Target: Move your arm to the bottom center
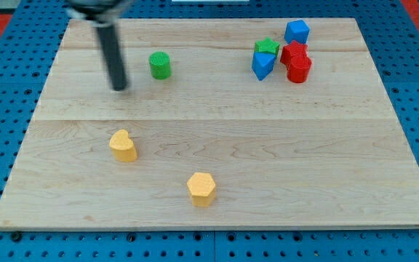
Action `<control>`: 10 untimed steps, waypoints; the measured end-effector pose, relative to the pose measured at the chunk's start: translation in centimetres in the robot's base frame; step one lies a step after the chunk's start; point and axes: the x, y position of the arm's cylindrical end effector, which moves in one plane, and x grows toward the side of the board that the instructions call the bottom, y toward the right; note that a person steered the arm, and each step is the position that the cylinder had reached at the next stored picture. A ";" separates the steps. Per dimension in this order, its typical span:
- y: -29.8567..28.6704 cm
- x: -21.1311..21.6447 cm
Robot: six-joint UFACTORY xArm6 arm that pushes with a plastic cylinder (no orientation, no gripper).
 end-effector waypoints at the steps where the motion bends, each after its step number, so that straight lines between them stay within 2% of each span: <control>1: 6.9 -3.0; 2: 15.2 -3.0; 3: 18.9 -3.8; 4: 24.3 -7.1; 5: 17.2 -5.3; 6: 6.8 -0.2; 7: -2.7 7.2; 8: -4.3 15.6; 9: 4.6 16.1; 10: 9.9 14.2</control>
